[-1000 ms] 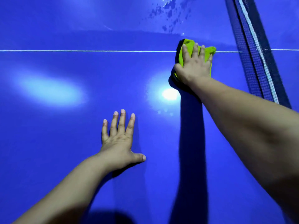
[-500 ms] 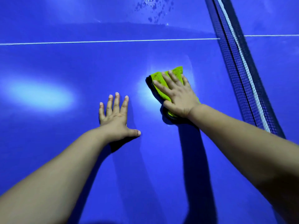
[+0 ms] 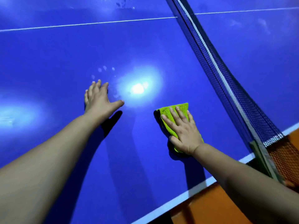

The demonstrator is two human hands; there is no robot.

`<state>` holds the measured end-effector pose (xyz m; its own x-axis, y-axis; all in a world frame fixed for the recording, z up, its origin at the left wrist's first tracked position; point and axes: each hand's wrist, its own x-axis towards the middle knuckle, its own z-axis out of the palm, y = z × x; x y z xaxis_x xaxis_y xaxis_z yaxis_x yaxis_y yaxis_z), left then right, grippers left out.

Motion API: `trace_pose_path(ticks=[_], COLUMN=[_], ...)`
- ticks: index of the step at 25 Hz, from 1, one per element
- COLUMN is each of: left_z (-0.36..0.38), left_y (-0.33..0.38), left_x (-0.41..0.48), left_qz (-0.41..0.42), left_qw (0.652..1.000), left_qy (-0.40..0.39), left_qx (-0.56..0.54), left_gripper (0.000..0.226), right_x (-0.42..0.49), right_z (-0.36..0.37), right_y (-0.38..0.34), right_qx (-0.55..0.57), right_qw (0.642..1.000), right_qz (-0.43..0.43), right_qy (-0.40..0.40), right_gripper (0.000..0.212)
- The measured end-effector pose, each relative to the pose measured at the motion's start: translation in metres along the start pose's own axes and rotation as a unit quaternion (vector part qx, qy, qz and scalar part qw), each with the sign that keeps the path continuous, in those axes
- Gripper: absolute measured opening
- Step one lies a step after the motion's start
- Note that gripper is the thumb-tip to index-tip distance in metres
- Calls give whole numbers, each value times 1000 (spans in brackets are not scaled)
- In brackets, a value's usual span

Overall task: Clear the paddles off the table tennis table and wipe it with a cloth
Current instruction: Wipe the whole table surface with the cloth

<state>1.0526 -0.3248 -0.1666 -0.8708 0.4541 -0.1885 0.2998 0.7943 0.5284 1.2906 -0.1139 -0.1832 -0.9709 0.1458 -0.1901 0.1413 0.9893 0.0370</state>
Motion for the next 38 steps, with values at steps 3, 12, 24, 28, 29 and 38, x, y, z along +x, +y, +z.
trace_pose_path(ticks=[3,12,24,28,29,38], left_z=[1,-28,-48,-49,-48,-46], left_y=[-8,-45,-69,-77,-79,-84], left_x=[-42,-66,53,74,75,82], left_qz=[0,-12,-23,-15,-16,-23], left_qw=[1000,996,987,979,977,971], left_qy=[-6,-45,-43,-111,-123,-153], left_qx=[12,73,153,170,172,180], left_gripper=[87,92,114,126,126,120], right_x=[-58,-72,173,258,278,440], right_z=[7,-1,-38,-51,-55,-81], right_y=[-25,-140,-129,-113,-110,-78], right_qx=[21,121,158,152,151,96], right_qw=[997,853,849,874,880,958], right_qz=[71,505,504,462,449,271], right_qy=[-2,-49,-5,9,10,14], right_gripper=[80,75,79,78,78,72])
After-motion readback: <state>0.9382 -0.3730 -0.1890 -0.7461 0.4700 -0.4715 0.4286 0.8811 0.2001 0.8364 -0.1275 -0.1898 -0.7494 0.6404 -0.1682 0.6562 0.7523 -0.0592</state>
